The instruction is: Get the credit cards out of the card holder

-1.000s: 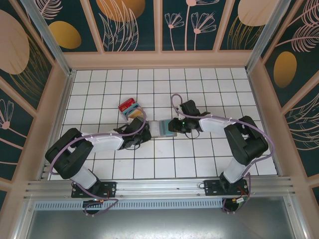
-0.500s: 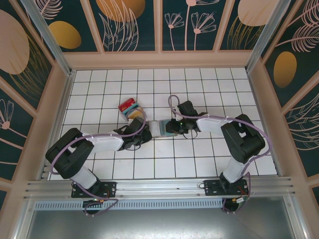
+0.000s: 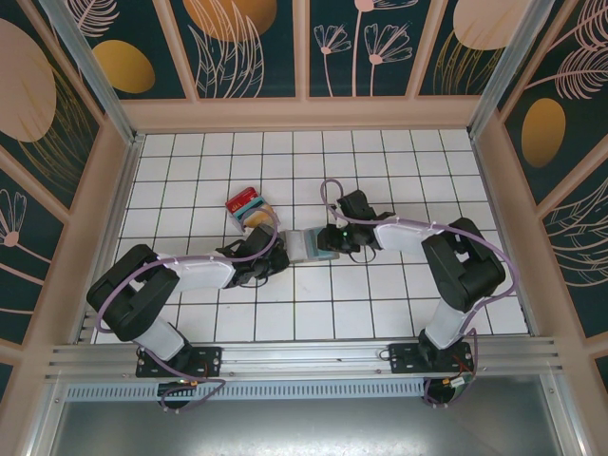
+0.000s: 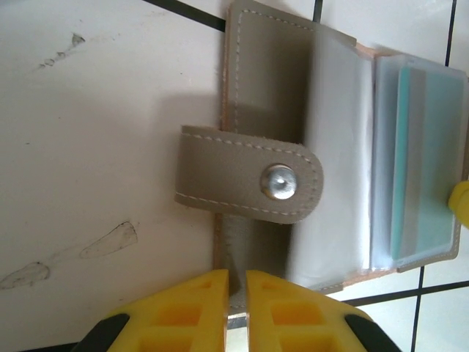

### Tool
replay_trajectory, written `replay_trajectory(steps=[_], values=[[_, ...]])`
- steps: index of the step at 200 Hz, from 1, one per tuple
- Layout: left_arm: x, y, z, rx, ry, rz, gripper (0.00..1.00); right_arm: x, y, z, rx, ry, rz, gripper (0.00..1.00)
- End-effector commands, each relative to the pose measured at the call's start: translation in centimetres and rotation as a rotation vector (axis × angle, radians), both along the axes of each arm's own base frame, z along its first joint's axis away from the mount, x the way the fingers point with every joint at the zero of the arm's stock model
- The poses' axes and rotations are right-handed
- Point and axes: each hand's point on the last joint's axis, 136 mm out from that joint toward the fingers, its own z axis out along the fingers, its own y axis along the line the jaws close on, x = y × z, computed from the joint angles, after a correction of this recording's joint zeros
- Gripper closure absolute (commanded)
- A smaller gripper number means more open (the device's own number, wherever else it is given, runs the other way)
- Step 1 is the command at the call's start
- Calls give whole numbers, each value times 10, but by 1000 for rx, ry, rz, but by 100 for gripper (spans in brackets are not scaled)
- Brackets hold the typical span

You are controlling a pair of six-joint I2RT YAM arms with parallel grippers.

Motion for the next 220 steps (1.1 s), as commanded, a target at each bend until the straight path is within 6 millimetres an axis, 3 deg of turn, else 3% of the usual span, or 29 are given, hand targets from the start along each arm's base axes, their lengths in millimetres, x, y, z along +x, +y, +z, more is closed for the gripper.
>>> replay_trajectory(steps=[1,36,90,220], values=[[-2,0,-4,-4,16,0,84,2,-8,2,-21,-20,-1,68],[-3,-1,-7,-5,24,-7,84,-2,-5,-1,-8,-4,15,68],[-2,-3,-6,-1,23,-12,84,8,-7,24,-10,-72,7,67],[-3,-2,-8,0,30,-13,84,0,-19,-7,-72,-28,12,66]])
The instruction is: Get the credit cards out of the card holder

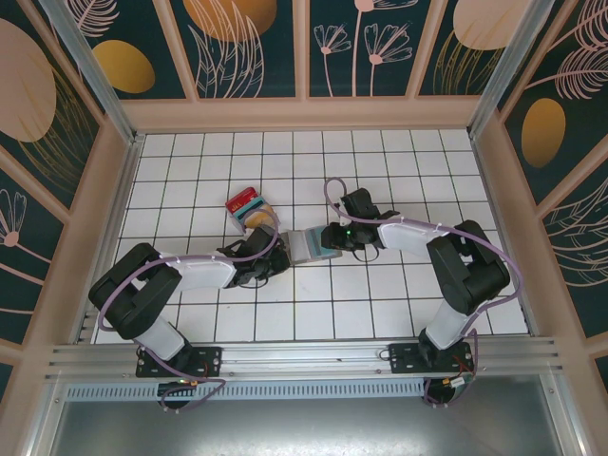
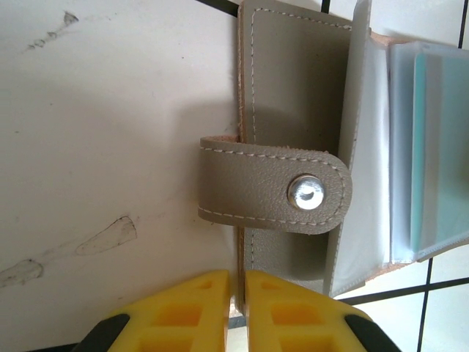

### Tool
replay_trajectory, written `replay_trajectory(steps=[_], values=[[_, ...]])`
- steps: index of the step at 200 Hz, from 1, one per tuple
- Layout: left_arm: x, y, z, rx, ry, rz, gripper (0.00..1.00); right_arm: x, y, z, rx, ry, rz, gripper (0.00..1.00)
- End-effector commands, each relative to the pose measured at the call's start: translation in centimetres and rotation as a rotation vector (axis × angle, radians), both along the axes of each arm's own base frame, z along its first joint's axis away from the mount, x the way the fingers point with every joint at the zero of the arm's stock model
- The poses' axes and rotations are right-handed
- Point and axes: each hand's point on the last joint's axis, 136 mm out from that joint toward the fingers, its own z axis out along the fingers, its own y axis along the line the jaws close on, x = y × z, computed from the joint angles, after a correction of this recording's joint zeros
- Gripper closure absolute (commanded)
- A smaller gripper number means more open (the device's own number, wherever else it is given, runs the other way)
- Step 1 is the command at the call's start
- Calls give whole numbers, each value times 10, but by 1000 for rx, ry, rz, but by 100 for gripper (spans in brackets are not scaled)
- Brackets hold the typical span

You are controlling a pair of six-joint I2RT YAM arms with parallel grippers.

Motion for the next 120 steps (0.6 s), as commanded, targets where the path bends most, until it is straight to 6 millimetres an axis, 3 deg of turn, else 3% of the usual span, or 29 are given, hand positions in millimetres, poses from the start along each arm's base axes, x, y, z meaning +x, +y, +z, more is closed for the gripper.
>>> replay_trajectory(steps=[1,40,120], values=[[0,-1,-4,1,10,-2,84,-4,-8,-13,-40,9,6,66],[0,-2,-3,-4,13,-6,84,-9,-2,-18,-6,38,24,66],[1,-8,-4,-19,17,-18,84,-13,21,3,104,47,80,67]])
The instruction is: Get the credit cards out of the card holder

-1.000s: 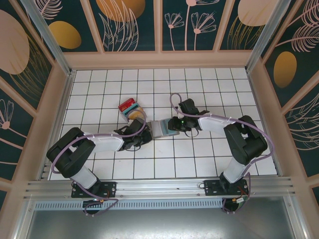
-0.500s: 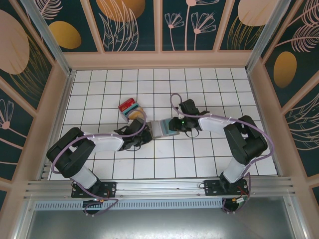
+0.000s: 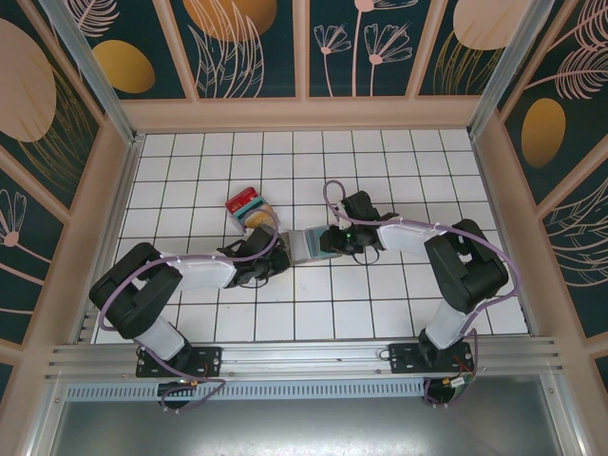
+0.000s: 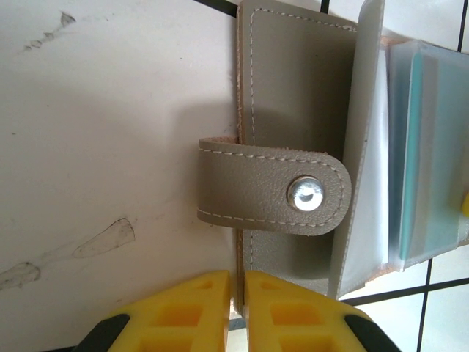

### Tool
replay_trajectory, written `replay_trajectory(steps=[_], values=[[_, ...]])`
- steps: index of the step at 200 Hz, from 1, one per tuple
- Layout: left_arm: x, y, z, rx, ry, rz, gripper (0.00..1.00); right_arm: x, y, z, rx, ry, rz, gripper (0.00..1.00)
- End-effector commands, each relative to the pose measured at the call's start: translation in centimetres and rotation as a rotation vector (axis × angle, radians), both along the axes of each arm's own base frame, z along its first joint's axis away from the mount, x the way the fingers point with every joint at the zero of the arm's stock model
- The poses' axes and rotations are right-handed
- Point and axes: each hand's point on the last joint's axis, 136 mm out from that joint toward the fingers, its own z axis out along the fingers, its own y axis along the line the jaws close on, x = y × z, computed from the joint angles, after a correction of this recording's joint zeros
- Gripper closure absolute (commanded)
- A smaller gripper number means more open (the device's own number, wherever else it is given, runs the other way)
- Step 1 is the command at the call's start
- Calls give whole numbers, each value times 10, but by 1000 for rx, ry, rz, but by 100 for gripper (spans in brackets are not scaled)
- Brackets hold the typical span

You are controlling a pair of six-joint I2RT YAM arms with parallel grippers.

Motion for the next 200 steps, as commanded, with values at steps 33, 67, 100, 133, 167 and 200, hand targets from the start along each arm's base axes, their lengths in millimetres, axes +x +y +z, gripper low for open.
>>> replay_trajectory(steps=[33,67,100,133,167,200], values=[[0,-7,-5,-21,18,-17,84,0,19,11,75,1,41,66],[0,-7,-5,-21,19,-18,85,6,10,13,15,-41,22,66],[0,-7,-5,-19,20,-18,85,17,-10,14,-58,-82,-29,65],[-1,-6,-6,-17,22,-20,86,10,-9,2,-56,-47,-12,65],[-1,-6,-6,-13,22,-22,86,8,-7,-1,-43,-35,-11,65],[-1,-7,-7,-13,24,-25,86,12,-4,14,-25,-70,-6,65]])
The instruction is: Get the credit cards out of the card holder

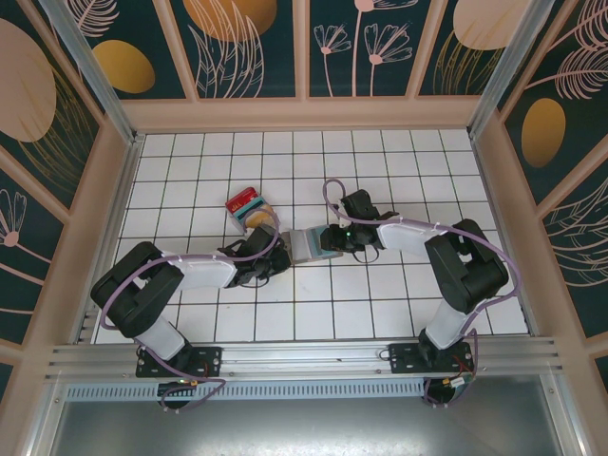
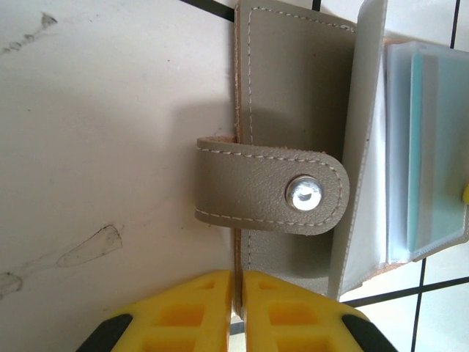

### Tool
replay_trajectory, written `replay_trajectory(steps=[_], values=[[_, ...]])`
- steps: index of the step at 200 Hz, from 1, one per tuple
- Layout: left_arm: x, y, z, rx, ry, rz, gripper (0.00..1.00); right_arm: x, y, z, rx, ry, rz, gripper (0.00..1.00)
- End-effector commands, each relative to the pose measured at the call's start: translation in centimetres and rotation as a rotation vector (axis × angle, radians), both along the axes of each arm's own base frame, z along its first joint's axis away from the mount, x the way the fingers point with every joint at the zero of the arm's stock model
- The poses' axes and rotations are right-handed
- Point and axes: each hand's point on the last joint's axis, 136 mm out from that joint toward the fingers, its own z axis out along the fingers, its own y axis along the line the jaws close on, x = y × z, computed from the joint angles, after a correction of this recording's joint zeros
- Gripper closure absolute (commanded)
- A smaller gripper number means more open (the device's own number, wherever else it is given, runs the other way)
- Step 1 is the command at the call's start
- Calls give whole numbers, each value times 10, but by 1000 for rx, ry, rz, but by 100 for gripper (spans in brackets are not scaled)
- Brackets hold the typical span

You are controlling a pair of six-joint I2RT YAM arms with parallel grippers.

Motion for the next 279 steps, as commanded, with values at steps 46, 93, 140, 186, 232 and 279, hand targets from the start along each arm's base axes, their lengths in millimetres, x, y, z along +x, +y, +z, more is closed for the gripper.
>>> replay_trajectory(steps=[46,93,140,186,232,279], values=[[-2,-3,-6,6,23,-20,85,8,-5,21,-17,-69,-8,64],[-3,-2,-5,6,22,-20,85,0,-10,-2,-47,-17,-8,64],[-3,-2,-5,5,21,-21,86,-4,-9,-11,-41,8,2,64],[-3,-3,-5,-4,22,-22,86,-6,-14,-22,-72,21,-6,64],[-3,-5,-6,-8,22,-27,85,-11,5,-11,2,34,47,64],[-3,-6,-6,-10,27,-30,86,-13,28,12,107,33,83,64]])
